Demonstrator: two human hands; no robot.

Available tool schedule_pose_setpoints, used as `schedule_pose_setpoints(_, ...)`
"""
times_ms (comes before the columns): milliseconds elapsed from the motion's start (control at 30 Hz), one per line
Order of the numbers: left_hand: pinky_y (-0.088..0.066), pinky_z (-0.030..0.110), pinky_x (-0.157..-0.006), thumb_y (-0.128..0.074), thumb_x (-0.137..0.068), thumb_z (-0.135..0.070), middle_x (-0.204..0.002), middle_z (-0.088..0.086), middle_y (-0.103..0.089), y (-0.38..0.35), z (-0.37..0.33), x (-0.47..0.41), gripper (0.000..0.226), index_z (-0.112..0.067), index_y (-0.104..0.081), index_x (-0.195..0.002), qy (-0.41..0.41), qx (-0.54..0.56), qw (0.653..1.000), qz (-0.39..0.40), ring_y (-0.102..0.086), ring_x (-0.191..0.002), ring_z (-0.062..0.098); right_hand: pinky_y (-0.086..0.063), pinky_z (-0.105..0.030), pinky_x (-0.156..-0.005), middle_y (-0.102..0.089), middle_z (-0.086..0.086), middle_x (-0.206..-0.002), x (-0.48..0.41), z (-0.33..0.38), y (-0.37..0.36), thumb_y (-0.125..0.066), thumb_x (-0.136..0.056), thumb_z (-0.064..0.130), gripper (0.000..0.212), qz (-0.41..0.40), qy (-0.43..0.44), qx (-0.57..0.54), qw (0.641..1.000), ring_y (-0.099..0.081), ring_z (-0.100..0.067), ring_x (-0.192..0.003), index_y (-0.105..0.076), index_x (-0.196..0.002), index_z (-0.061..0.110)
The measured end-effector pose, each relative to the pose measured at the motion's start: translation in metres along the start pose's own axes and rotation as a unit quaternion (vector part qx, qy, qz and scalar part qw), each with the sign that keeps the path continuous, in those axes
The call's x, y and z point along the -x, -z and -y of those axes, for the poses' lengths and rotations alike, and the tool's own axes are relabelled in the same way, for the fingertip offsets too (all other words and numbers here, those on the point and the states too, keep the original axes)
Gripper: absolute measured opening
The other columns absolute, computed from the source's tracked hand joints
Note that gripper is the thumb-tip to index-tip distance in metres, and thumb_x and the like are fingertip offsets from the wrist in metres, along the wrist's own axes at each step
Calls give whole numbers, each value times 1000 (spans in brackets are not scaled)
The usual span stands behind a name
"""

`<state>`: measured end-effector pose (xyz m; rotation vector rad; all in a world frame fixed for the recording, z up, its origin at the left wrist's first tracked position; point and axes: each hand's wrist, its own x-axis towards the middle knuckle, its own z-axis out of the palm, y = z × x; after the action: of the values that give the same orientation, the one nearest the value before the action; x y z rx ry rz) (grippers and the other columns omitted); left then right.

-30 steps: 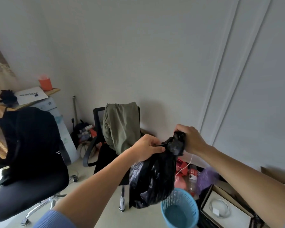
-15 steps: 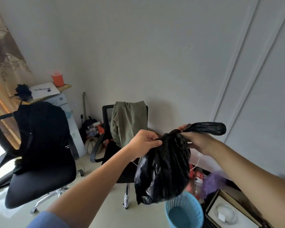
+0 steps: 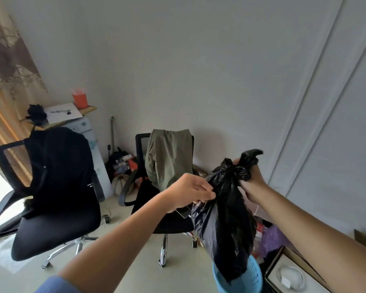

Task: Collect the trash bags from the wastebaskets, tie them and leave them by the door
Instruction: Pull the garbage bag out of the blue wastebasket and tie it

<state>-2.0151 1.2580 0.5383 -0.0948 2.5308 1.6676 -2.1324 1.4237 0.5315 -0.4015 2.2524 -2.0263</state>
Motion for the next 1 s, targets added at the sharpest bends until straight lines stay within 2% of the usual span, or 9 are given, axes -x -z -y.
schedule_pose_setpoints(67,-52,31,-76,-74,-83,-21,-82,3,-73,11,2,1,12,-13,-73,-92,8,32,999,-17,-65,-73,12,-49,-32,-68,-58,-8,-73,1,-1,8,-49,-89,-11,31,57,-77,-81,992,-56,-25,-72,-53,-72,14)
schedule_pose_setpoints(167,-51,28,-70,-72,-85,-15,-80,5,-72,19,0,-1,9,-10,-72,-92,2,70,996,-59,-64,-72,13,-53,-26,-53,-61,-8,-64,4,1,23,-47,-92,-7,31,147,-161,-183,959,-61,-20,-57,-54,-69,13)
schedule_pose_setpoints(300,-53,23,-65,-71,-86,-13,-77,4,-71,18,-16,-11,10,-9,-72,-94,-34,75,990,-110,-64,-70,14,-51,-22,-52,-58,-7,-67,5,3,32,-44,-93,-11,31,210,-144,-162,953,-60,-14,-57,-51,-72,10)
schedule_pose_setpoints(400,-49,22,-62,-74,-83,-24,-69,-4,-64,15,-33,-20,13,-17,-74,-94,-74,19,989,-125,-57,-62,8,-50,-21,-53,-56,-8,-72,8,4,33,-44,-93,-11,25,231,-121,-134,956,-58,-14,-61,-52,-79,7)
schedule_pose_setpoints(567,-38,17,-53,-76,-80,-32,-65,-5,-59,7,-51,-28,21,-21,-75,-97,-103,-46,991,-77,-44,-50,4,-46,-19,-48,-61,-1,-63,11,10,29,-46,-92,-11,30,247,-81,-80,962,-58,-11,-55,-57,-74,10)
schedule_pose_setpoints(667,-51,34,-65,-77,-80,-25,-75,11,-72,4,-52,-30,9,-18,-77,-85,-100,-59,989,-94,-58,-62,15,-47,-19,-50,-62,-2,-65,10,13,29,-49,-91,-11,28,251,-72,-65,963,-60,-11,-57,-59,-75,11)
schedule_pose_setpoints(733,-54,34,-75,-76,-81,-20,-79,9,-75,2,-50,-30,7,-14,-76,-84,-100,-65,987,-108,-64,-68,12,-48,-19,-51,-63,-2,-66,10,13,31,-49,-90,-12,29,267,-77,-81,957,-60,-11,-58,-60,-76,11)
schedule_pose_setpoints(900,-57,43,-78,-70,-85,-13,-77,10,-72,3,-44,-29,5,-8,-71,-83,-115,-80,980,-140,-64,-67,18,-56,-24,-70,-72,-9,-91,8,13,37,-59,-87,7,15,306,-120,-175,928,-69,-18,-83,-73,-93,8)
schedule_pose_setpoints(1000,-56,42,-75,-70,-85,-11,-70,6,-69,9,-42,-27,5,-6,-70,-84,-111,-70,981,-139,-63,-64,18,-57,-32,-81,-70,-16,-112,4,12,42,-61,-87,24,35,273,-149,-176,934,-68,-25,-105,-68,-112,0)
